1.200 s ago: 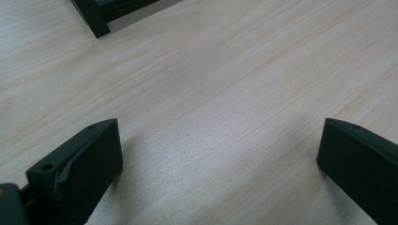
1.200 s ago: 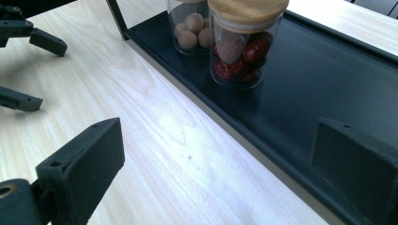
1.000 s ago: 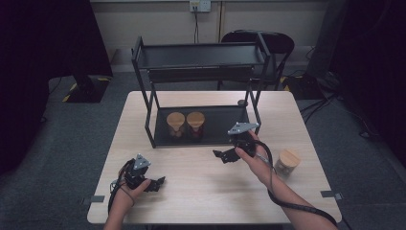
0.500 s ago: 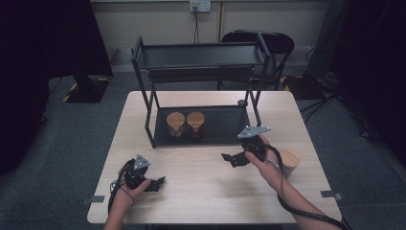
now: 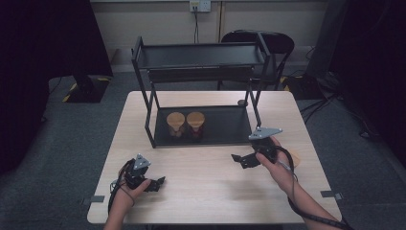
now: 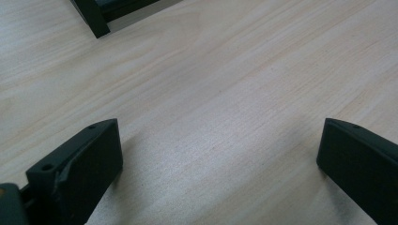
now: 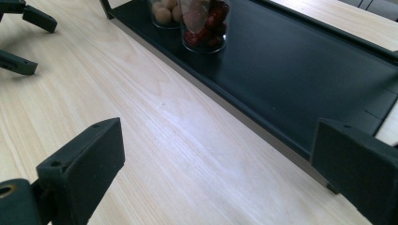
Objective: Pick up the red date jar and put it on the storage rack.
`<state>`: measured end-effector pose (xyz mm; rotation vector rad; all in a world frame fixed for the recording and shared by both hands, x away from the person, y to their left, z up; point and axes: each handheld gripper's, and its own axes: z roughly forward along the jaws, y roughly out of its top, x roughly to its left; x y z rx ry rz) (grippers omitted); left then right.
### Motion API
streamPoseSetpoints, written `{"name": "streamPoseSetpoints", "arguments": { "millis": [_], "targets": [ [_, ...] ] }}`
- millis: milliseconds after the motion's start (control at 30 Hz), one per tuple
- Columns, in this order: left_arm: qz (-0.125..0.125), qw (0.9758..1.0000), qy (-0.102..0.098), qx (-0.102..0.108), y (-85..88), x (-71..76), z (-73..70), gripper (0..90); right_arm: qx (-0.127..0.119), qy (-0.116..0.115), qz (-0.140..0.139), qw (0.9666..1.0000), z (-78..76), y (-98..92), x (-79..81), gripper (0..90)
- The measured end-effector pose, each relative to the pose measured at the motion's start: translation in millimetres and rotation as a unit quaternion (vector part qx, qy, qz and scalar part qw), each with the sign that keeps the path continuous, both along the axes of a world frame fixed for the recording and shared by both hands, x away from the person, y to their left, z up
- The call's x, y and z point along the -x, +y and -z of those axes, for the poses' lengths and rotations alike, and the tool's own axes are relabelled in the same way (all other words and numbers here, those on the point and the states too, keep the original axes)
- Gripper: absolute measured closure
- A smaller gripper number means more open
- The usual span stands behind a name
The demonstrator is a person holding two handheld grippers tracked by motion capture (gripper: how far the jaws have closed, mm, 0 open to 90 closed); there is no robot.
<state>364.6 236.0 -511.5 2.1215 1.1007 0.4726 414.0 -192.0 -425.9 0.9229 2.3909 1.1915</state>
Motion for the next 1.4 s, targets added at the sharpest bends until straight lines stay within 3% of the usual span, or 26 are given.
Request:
{"name": "streamPoseSetpoints", "arguments": {
  "millis": [867, 1400],
  "targets": [
    [0.000, 1.0000, 0.000, 0.000, 0.0, 0.0, 0.0, 0.1, 0.006, -0.001, 0.030, 0.9995, -1.1, -46.7, 9.6, 2.7],
    [0.000, 1.0000, 0.000, 0.000, 0.0, 0.0, 0.0, 0.1, -0.005, 0.002, 0.057, 0.9983, 4.0, -75.9, 15.4, 2.6]
  ]
}}
